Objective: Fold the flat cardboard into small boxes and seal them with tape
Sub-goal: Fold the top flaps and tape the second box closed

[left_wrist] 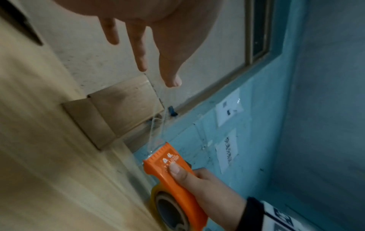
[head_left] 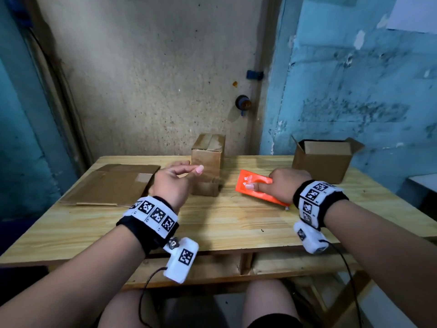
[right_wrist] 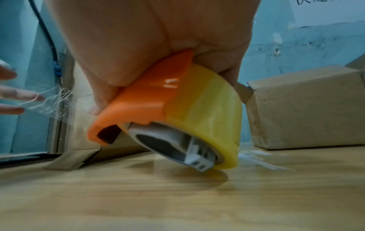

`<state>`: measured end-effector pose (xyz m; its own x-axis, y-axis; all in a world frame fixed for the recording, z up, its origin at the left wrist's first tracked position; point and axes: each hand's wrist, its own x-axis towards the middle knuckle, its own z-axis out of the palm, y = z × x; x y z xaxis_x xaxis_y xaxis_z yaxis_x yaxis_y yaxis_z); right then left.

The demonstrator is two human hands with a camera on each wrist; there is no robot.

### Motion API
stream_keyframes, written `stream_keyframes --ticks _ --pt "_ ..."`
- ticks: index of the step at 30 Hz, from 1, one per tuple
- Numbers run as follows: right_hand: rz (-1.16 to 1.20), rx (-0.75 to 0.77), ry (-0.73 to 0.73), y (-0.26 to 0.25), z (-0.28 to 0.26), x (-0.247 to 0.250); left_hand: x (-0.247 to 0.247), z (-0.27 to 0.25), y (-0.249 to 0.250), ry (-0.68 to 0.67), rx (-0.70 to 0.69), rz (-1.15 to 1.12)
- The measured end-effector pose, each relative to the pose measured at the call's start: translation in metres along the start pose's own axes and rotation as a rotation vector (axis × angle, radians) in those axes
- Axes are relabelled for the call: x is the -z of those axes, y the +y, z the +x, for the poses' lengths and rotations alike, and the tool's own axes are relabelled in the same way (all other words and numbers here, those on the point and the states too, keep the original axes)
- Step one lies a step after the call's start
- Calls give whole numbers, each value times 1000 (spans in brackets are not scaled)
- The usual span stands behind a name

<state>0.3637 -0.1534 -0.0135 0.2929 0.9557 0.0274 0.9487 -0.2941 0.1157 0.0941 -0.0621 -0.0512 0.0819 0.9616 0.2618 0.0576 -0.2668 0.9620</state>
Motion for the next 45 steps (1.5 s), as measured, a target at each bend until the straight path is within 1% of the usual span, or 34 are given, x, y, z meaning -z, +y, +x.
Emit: stream_keyframes --ticks 3,6,8,10,12,14,15,17,18,19,20,22,24,25,26,28,29,30,31,32,33,34,36,38,39,41,42,45 --pt "2 -40 14 -1 4 -3 -12 -10 13 -28 -64 134" --pt "0 -83 31 -11 9 -5 -27 -27 26 -52 -147 178" --pt "-15 -109 52 -16 11 -6 -38 -36 32 -49 -133 231" --pt "-25 -136 81 -21 12 -8 -45 -45 36 -27 -78 287" --pt "-35 -156 106 -27 16 -10 -48 -47 37 -49 -39 273" --pt "-61 -189 99 -34 24 -10 -48 -52 37 -77 -55 237" --pt "-76 -222 54 -33 31 -11 -47 -56 41 -110 -103 212" --pt "-84 -311 -14 -21 36 -8 -44 -67 60 -198 -281 132" --pt "-59 -308 -21 -11 39 -9 -44 -70 72 -252 -364 56" --pt "-28 -273 -30 -1 43 -9 -45 -67 83 -300 -386 -43" --pt "-21 -210 -40 5 46 -9 -44 -60 91 -328 -354 -129" --pt "-6 -131 -82 8 51 -7 -41 -37 91 -368 -237 -212" --pt "38 -116 -102 3 53 -1 -35 -19 77 -399 -170 -245" --pt "57 -125 -67 1 52 3 -32 -13 69 -419 -154 -254" --pt "85 -136 19 -2 44 9 -29 -11 63 -439 -137 -267" --pt "186 -133 277 -6 35 13 -26 -8 56 -462 -92 -316" --pt "290 -107 369 -11 31 14 -26 -7 53 -458 -65 -337" --pt "466 -54 408 -18 24 17 -25 -5 52 -441 -48 -342" --pt "726 13 392 -26 19 19 -24 -4 50 -420 -46 -332" --pt "1024 75 338 -35 13 21 -22 -2 49 -398 -52 -316" --pt "1247 125 272 -41 6 23 -20 0 47 -380 -53 -299" --pt "1391 171 202 -46 -1 24 -18 2 44 -362 -45 -292" --pt "1504 268 105 -52 -12 24 -13 6 39 -321 -25 -314" --pt "1499 346 79 -56 -14 17 -7 7 36 -291 -14 -352" --pt "1470 362 101 -57 -14 12 -5 7 35 -284 -14 -368" --pt "1441 343 192 -61 -14 5 0 8 32 -275 -13 -383" --pt "1479 322 236 -63 -13 3 3 9 31 -259 -9 -388" --pt "1606 288 309 -65 -12 -1 7 15 26 -184 -30 -386"
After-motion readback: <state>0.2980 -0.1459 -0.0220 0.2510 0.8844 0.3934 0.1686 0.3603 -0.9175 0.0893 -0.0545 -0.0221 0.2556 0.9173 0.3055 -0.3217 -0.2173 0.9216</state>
